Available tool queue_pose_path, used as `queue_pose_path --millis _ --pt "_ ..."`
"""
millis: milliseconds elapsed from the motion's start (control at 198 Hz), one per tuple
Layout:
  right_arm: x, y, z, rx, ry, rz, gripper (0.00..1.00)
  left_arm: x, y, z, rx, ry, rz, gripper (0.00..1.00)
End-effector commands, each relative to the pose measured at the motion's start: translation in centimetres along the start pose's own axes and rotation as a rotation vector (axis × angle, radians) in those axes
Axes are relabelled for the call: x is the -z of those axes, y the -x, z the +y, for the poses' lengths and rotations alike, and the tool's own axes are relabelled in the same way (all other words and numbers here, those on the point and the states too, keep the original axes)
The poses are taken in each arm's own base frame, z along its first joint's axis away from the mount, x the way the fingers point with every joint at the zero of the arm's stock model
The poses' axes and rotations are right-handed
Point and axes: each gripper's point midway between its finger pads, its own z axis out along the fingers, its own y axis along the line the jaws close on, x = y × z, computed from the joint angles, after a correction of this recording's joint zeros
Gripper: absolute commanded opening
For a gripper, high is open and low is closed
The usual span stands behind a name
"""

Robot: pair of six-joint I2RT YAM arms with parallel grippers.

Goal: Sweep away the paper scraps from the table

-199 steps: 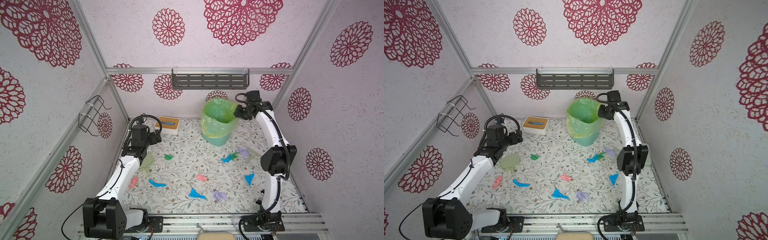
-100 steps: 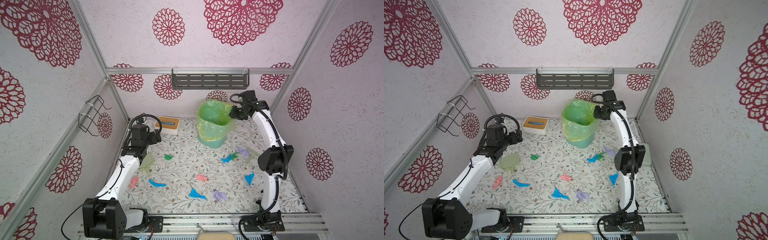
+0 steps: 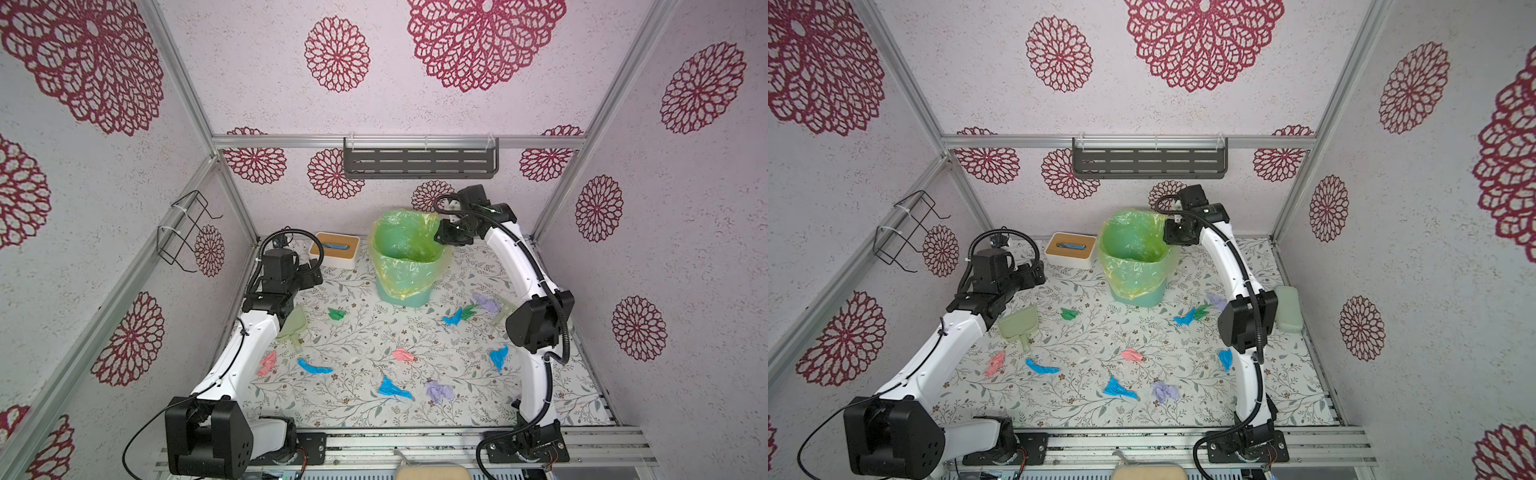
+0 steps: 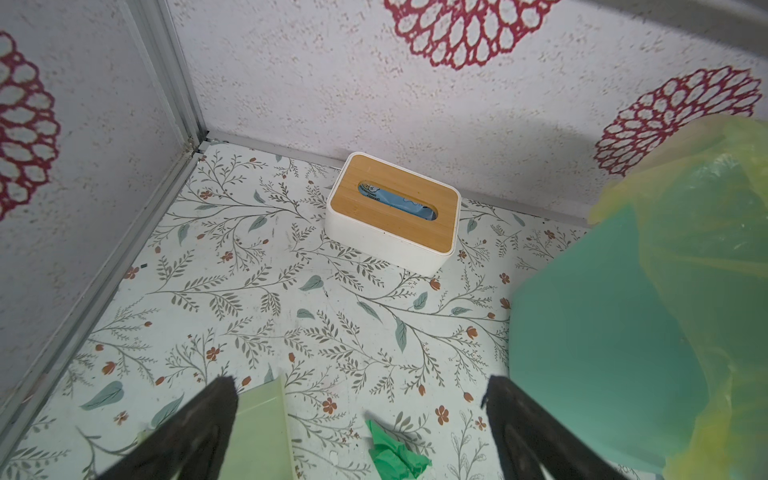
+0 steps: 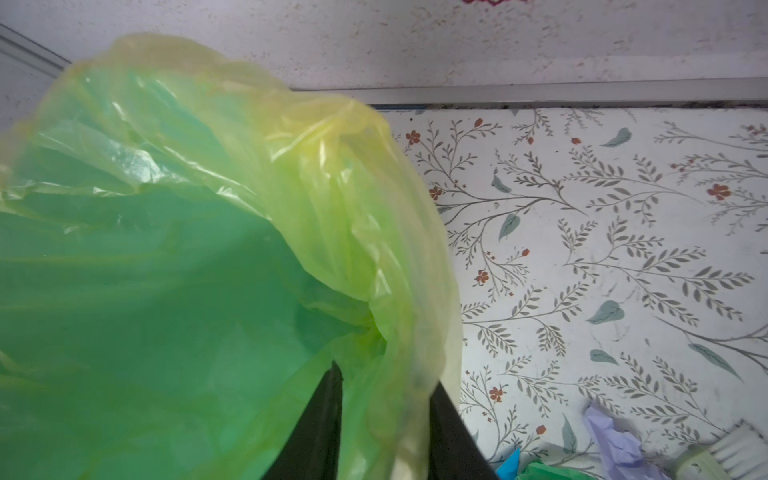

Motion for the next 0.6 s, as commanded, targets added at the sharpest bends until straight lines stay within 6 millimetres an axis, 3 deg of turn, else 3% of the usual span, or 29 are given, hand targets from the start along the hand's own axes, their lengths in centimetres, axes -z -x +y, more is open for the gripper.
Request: queue_pose_path --millis 0,312,600 --pt "-0.2 -1.4 2.5 0.051 0.051 0.052 0.33 0.7 0.7 -0.1 -0.005 0.002 -0.016 0.97" --pt "-0.9 -3.4 6.4 0.111 0.098 0.095 0.33 1.4 0.9 1.0 -0.003 0.035 -0.029 0.97" --pt "-0.8 -4.5 8.6 0.136 0.123 0.113 0.33 2.1 1.2 1.7 0.008 0.047 -0.040 0.97"
